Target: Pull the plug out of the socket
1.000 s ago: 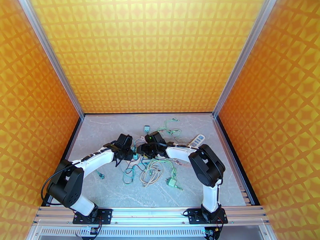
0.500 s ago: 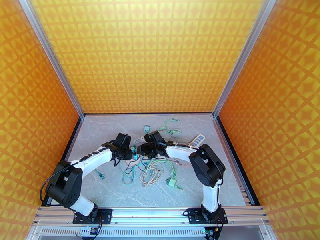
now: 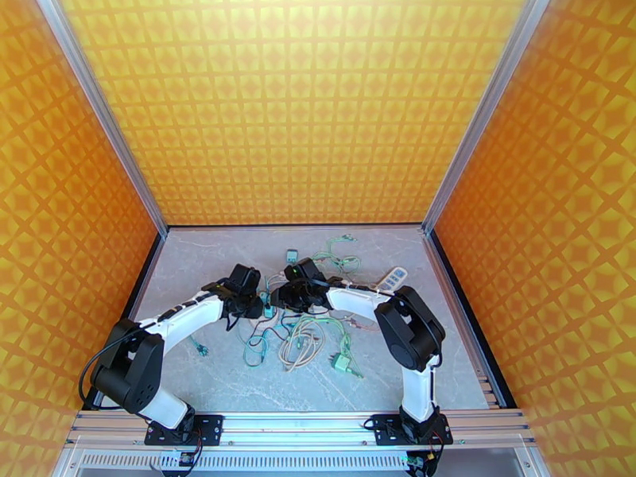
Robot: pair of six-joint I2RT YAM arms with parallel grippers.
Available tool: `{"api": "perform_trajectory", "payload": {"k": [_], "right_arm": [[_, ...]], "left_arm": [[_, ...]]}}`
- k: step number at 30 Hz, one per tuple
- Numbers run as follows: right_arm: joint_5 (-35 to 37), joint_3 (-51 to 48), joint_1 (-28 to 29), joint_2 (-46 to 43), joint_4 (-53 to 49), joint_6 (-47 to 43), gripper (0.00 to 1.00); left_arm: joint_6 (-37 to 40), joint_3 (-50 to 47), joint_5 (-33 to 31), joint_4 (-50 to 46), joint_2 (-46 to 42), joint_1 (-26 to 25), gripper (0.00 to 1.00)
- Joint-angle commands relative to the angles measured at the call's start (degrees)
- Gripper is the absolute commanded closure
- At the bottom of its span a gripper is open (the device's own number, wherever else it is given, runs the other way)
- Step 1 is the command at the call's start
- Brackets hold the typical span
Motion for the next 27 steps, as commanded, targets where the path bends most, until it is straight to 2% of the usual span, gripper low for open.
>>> {"api": "perform_trajectory", "payload": {"k": [1,6,12,21,27], "right_arm": [[6.0,-1.3,1.0,4.8,-8.9,-1.7,0.48],[6.2,-1.1,1.1,4.9,-9.3,-1.8,0.48],[6.4,-0.9,1.1,4.9,-9.9,-2.1,0.48],[6.9,-1.3,1.1,4.8,-10.0,-2.2,0.48],[7.2,-1.2,1.1,4.8,-9.9,-2.3,0.48]], "left_arm": [[3.5,3.1,-1.8,-2.8,0.4,-3.9,0.84],[4.4,3.4,-3.9,-3.6,1.3,-5.9,0.86],[2.7,3.6,-3.9,-3.1,0.2,-5.6,0.88],[-1.6,2.9,3.9,-2.7,-3.0,1.5,0.93],[-1.4,2.5,4.7,-3.0,-4.0,2.3,0.93]]}}
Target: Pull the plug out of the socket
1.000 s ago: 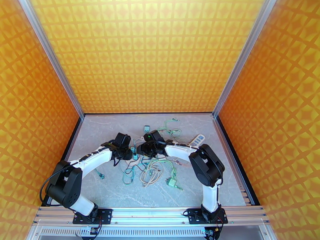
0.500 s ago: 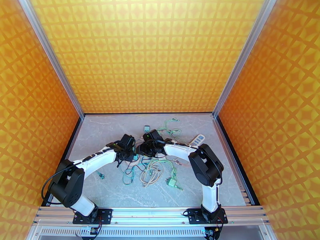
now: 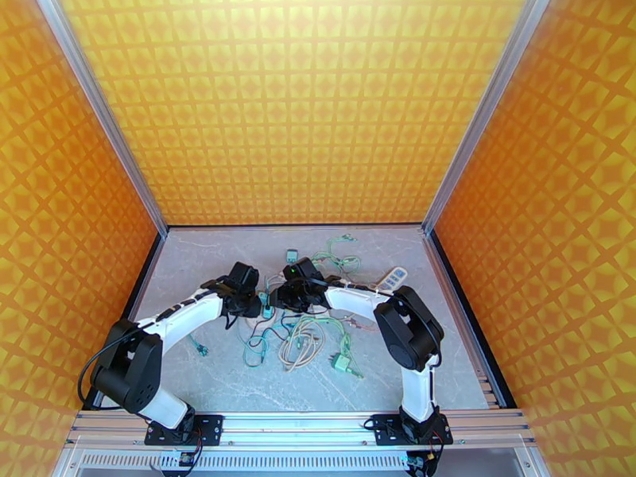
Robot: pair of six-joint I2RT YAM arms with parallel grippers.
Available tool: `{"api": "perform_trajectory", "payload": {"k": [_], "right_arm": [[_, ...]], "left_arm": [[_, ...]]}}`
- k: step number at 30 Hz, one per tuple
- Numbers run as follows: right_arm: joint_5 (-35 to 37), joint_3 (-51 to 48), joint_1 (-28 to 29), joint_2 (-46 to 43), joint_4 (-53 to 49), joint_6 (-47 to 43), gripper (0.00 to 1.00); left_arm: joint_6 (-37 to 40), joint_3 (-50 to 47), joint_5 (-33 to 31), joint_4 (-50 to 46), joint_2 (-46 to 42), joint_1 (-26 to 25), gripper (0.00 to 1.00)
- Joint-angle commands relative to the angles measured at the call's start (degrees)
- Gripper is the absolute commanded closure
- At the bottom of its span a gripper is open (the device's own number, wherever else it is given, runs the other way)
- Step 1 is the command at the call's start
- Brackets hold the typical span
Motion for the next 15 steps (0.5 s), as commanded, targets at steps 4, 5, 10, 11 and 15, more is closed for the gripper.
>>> {"api": "perform_trajectory", "payload": {"k": [4,5,10,11,15], "right_arm": [[5.6,-1.7,0.5,4.6,-8.4,-1.8,0.48],[5.5,-1.6,0.5,4.7,-8.3,-1.8,0.48],[5.5,-1.3,0.5,4.8,-8.4,-1.9,0.48],[5.4,-1.2,0.5,4.8,-8.4,-1.9,0.48],[5.4,-0.8,0.7,5.1,-8.6,-1.9,0.48]], "left_arm": [[0.0,1.0,3.4,0.0,-3.3,0.1,0.93],[0.2,1.0,3.5,-0.1,-3.2,0.0,0.93],[1.3,1.2,3.5,-0.3,-2.3,-1.6,0.93],[1.4,1.4,3.3,-0.3,-2.0,-2.1,0.93],[2.3,2.5,0.8,-1.0,-0.5,-5.6,0.93]]}}
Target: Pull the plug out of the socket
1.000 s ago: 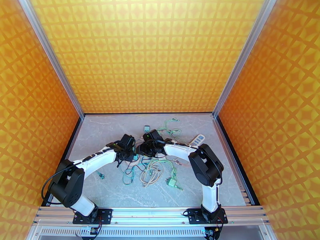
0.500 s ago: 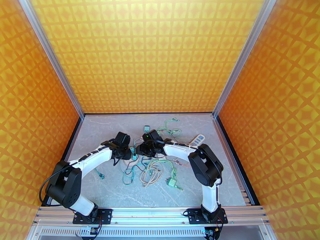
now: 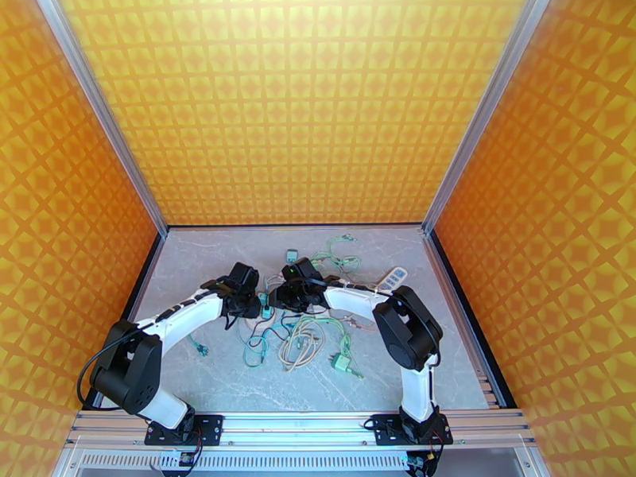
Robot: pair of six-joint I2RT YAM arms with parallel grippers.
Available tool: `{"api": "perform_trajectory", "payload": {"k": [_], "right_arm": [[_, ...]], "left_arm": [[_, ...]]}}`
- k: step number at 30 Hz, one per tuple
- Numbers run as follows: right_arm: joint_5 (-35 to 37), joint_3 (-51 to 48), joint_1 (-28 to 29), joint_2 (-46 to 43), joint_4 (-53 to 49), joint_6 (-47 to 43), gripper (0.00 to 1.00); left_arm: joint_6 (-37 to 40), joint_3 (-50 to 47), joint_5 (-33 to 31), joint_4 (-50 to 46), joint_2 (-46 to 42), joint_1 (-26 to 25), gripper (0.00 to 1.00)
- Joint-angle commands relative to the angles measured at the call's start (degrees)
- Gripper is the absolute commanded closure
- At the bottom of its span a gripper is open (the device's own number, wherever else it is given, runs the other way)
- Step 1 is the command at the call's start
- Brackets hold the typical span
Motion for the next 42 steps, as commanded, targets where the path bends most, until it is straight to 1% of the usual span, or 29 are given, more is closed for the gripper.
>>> {"api": "perform_trajectory", "payload": {"k": [1,5,9,13,15,22,25,36,40,42], "right_arm": [[5.3,-1.5,0.8,4.8,-8.3,-1.4,0.48],[5.3,-1.3,1.1,5.1,-8.3,-1.3,0.48],[5.4,-1.2,1.1,5.1,-8.5,-1.4,0.48],[5.8,-1.3,1.1,5.0,-8.9,-1.7,0.48],[5.7,-1.3,1.1,5.0,-9.0,-1.7,0.48],[5.8,-1.2,1.1,5.2,-9.1,-2.0,0.48],[5.9,-1.3,1.1,5.4,-9.2,-2.2,0.48],[6.1,-0.9,1.1,5.4,-9.8,-2.8,0.48],[5.9,-0.5,1.2,5.9,-9.9,-2.9,0.48],[5.8,-0.2,1.2,6.0,-9.9,-2.9,0.48]], "left_arm": [[2.2,3.0,2.1,-1.1,0.1,-4.9,0.93],[3.7,5.0,-1.2,-3.0,3.1,-8.6,0.93],[2.6,4.9,-1.2,-2.6,3.3,-8.8,0.94],[0.9,4.3,-1.1,-1.8,2.0,-7.8,0.95],[0.3,4.1,-0.4,-1.7,1.4,-6.5,0.96],[-2.4,2.5,4.8,-0.6,-2.7,-0.1,0.97],[-3.1,2.1,6.9,-0.1,-3.7,1.7,0.97],[-2.3,2.6,7.0,-0.5,-2.5,1.7,0.97],[-1.6,2.7,7.0,-0.5,-1.7,0.3,0.97],[-1.2,2.8,5.7,-0.8,-1.1,-1.2,0.97]]}}
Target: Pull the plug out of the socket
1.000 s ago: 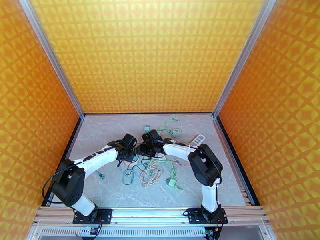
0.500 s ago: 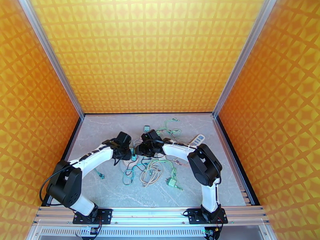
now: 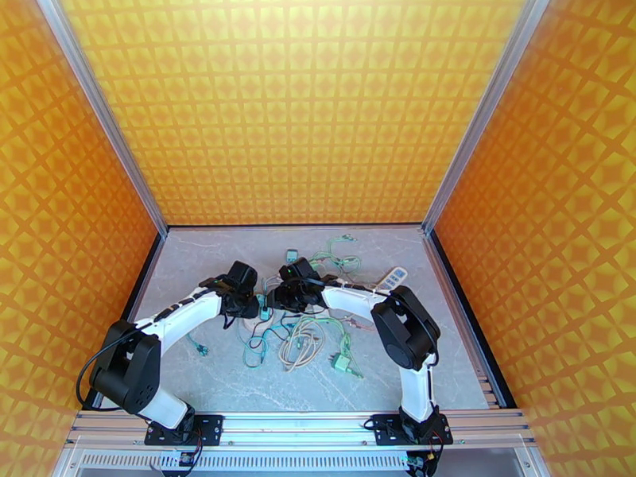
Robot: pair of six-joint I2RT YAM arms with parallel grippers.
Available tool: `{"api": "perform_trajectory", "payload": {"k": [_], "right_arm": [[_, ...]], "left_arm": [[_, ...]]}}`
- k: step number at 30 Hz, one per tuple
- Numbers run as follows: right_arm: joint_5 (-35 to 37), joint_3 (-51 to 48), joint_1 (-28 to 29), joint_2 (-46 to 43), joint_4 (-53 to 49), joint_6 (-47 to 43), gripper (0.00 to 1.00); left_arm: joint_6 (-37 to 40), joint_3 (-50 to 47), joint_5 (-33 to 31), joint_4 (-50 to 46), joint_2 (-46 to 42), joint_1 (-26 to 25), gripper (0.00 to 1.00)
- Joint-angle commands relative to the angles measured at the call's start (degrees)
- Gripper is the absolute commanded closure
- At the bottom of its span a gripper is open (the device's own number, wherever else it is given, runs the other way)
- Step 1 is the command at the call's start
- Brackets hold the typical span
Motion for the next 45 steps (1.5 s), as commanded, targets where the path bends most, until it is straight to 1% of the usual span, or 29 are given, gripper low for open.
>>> {"api": "perform_trajectory", "payload": {"k": [1,4,6,13,17,22,25,34,39,45], "right_arm": [[5.6,-1.7,0.5,5.3,-8.4,-1.4,0.48],[5.5,-1.3,0.5,5.6,-8.5,-1.4,0.48],[5.5,-1.1,0.5,5.7,-8.6,-1.4,0.48],[5.5,-1.0,0.5,6.0,-8.8,-1.5,0.48],[5.6,-0.9,0.5,6.0,-9.0,-1.7,0.48],[5.6,-0.9,0.5,6.0,-9.1,-1.8,0.48],[5.6,-0.8,0.6,5.9,-9.0,-1.9,0.48],[5.7,-0.3,0.6,6.0,-9.6,-2.1,0.48],[5.8,-0.2,0.7,6.1,-9.7,-2.2,0.48],[5.7,0.7,1.1,6.9,-9.8,-2.1,0.48]], "left_arm": [[0.8,1.7,3.3,2.0,-0.4,-3.7,0.97],[1.9,2.9,-0.5,0.5,1.4,-6.9,0.98],[2.3,3.5,-1.9,0.0,2.3,-8.2,0.99],[1.2,3.9,-1.8,0.4,2.4,-8.5,0.99],[-0.4,3.7,-0.6,1.2,0.8,-6.5,0.99],[-1.9,3.2,5.4,2.0,-1.9,-1.0,0.99],[-2.3,3.3,7.3,2.0,-3.2,1.1,0.99],[-0.7,4.0,7.3,0.9,-2.5,1.3,0.99],[0.3,4.4,5.7,0.2,-1.3,-0.4,0.99],[2.3,6.7,-1.4,-2.2,2.4,-6.8,1.0]]}}
